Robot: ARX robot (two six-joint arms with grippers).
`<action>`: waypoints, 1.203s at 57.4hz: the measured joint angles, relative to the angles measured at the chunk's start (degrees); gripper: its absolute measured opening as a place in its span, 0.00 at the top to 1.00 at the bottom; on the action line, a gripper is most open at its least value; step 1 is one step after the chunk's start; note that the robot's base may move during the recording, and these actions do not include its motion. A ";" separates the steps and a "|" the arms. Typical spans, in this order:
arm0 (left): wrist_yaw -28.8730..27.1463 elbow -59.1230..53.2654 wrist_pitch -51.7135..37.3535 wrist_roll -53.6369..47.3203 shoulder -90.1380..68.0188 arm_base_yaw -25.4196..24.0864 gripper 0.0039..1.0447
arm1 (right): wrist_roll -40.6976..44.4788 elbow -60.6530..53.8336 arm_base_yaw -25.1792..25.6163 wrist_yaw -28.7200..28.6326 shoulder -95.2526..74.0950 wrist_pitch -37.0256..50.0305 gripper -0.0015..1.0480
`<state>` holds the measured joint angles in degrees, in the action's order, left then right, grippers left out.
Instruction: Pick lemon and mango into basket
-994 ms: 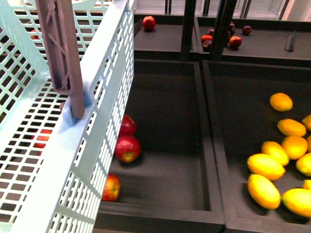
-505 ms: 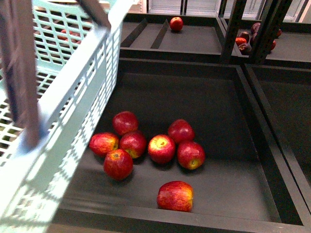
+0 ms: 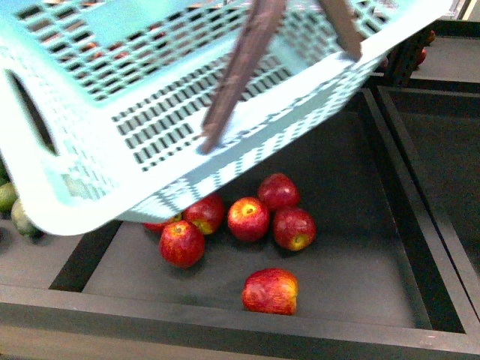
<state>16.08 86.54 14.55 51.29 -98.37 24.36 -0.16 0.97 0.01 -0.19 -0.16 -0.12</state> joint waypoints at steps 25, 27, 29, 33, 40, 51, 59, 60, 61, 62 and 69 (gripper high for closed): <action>2.86 13.09 4.83 -1.09 -11.63 10.51 0.72 | 0.00 0.00 0.00 0.15 0.00 0.00 0.08; 3.04 13.09 4.83 -1.07 -11.63 10.51 0.72 | 0.00 0.00 0.00 0.15 0.00 0.00 0.08; 3.06 13.09 4.83 -1.09 -11.63 10.51 0.72 | 0.00 0.00 0.00 0.15 0.00 0.00 0.08; 3.02 13.09 4.83 -1.14 -11.63 10.54 0.72 | 0.00 0.00 0.00 0.15 0.00 0.00 0.08; 2.40 13.09 4.83 -1.09 -11.63 10.51 0.72 | -4.20 0.72 1.86 1.27 -5.62 2.69 0.08; 1.79 13.09 4.83 -1.31 -11.63 10.40 0.72 | -11.21 8.33 16.22 -5.33 -31.80 26.21 0.08; 2.19 13.09 4.83 -1.33 -11.63 10.40 0.72 | -14.93 18.56 22.95 -5.46 -53.35 37.40 0.08; 2.23 13.09 4.83 -1.33 -11.63 10.43 0.72 | -15.37 20.15 23.37 -5.38 -56.57 37.75 0.08; 2.29 13.09 4.83 -1.33 -11.63 10.43 0.72 | -15.47 20.94 23.54 -5.31 -58.21 37.88 0.08; 2.36 13.09 4.83 -1.33 -11.63 10.43 0.72 | -15.50 22.51 23.80 -4.92 -61.57 38.14 0.08; 2.60 13.09 4.83 -1.31 -11.63 10.54 0.72 | -15.96 32.06 24.13 -4.76 -81.85 37.59 0.08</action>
<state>18.68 99.63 19.38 49.98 -110.00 34.89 -16.12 33.04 24.14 -4.95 -82.02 37.47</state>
